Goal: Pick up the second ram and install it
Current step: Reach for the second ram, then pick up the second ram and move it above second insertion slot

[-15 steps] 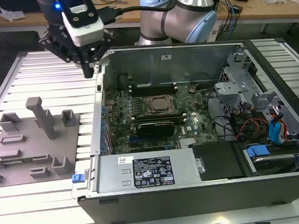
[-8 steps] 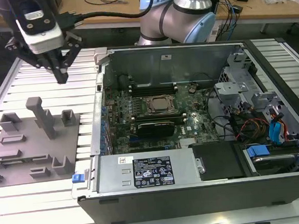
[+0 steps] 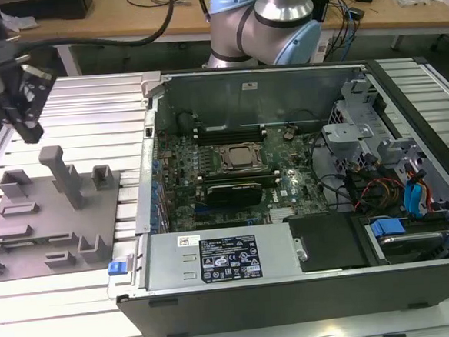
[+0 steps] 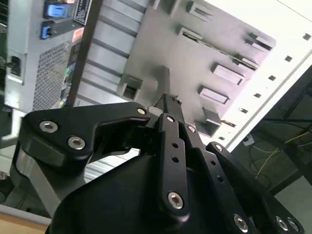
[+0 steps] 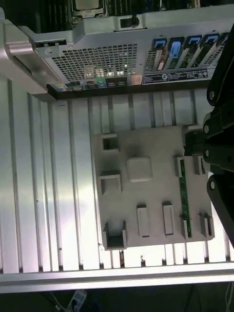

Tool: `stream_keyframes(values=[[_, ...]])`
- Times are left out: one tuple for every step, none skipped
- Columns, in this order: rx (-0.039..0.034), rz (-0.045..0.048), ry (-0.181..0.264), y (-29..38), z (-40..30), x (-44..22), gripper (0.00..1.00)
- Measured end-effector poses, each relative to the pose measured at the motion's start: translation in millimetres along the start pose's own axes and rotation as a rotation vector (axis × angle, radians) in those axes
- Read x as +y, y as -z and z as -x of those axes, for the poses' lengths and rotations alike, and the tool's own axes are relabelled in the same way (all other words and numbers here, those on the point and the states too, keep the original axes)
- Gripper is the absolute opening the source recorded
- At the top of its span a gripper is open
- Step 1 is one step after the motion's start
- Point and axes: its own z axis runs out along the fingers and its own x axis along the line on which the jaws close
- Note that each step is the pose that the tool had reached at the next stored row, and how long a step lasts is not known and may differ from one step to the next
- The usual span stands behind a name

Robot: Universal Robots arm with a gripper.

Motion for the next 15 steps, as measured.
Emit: stream_keyframes(values=[[-0.0001, 0.0, 0.0, -0.1, -9.7, -4.0, 0.11], [-0.0001, 0.0, 0.0, -0.3, -22.4, -10.1, 0.11], [-0.0001, 0.0, 0.0, -0.3, -30.6, -14.2, 0.11], [-0.0001, 0.0, 0.0, -0.3, -34.5, -16.7, 0.11], [-0.0002, 0.0002, 0.0, -0.4, -36.6, -18.1, 0.11], [0.0, 0.0, 0.0, -0.2, -38.1, -19.6, 0.11], [0.0, 0.0001, 0.0, -0.2, -38.1, -19.6, 0.11], [0.0, 0.0, 0.0, -0.2, -38.2, -19.6, 0.11], [-0.0001, 0.0, 0.0, -0.2, -38.2, -19.7, 0.11], [0.0, 0.0, 0.0, -0.2, -38.2, -19.7, 0.11], [-0.0001, 0.0, 0.0, -0.2, -38.2, -19.7, 0.11], [0.0, 0.0, 0.0, -0.2, -38.3, -19.7, 0.11], [-0.0001, 0.0, 0.0, -0.2, -38.3, -19.7, 0.11], [0.0004, 0.0, 0.01, -0.2, -38.3, -19.7, 0.11], [0.0027, 0.0013, 0.06, -0.2, -38.4, -19.6, 0.11]])
